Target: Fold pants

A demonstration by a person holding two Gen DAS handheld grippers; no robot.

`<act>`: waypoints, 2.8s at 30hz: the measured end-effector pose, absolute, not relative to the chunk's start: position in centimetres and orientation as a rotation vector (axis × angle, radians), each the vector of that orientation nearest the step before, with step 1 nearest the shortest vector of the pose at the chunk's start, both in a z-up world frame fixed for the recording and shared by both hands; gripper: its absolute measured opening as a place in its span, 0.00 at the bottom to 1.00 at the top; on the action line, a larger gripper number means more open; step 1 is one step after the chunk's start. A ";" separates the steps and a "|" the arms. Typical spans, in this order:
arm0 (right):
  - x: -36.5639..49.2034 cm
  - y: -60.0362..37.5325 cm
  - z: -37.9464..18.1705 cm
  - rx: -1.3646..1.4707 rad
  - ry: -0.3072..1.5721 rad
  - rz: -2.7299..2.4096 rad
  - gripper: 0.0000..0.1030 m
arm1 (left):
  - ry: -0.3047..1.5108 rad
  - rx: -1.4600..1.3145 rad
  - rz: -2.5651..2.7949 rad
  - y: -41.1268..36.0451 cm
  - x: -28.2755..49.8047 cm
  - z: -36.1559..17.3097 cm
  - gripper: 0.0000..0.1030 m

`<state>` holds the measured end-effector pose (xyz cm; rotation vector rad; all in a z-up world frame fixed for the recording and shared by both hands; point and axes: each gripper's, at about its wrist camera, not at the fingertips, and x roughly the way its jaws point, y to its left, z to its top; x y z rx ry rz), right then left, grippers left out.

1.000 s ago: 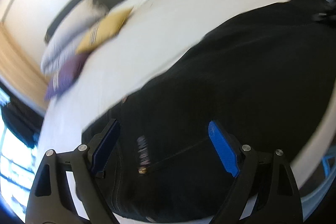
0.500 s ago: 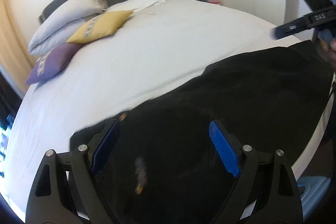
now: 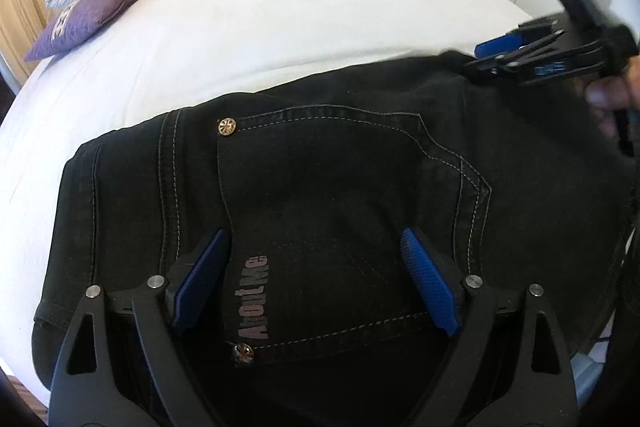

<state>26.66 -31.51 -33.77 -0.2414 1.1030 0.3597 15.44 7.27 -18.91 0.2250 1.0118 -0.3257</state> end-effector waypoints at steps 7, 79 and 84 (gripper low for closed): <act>27.3 -35.7 -34.4 -0.127 1.054 0.185 0.56 | 0.906 0.215 -0.417 3.8 18.2 -12.5 0.86; -8.7 -73.5 -35.7 1.181 0.587 -0.196 0.78 | 0.846 0.047 -0.319 4.1 8.5 -15.4 0.96; -8.4 -72.9 -38.5 1.294 0.641 -0.181 0.78 | 0.822 0.037 -0.406 0.4 6.5 -13.5 0.96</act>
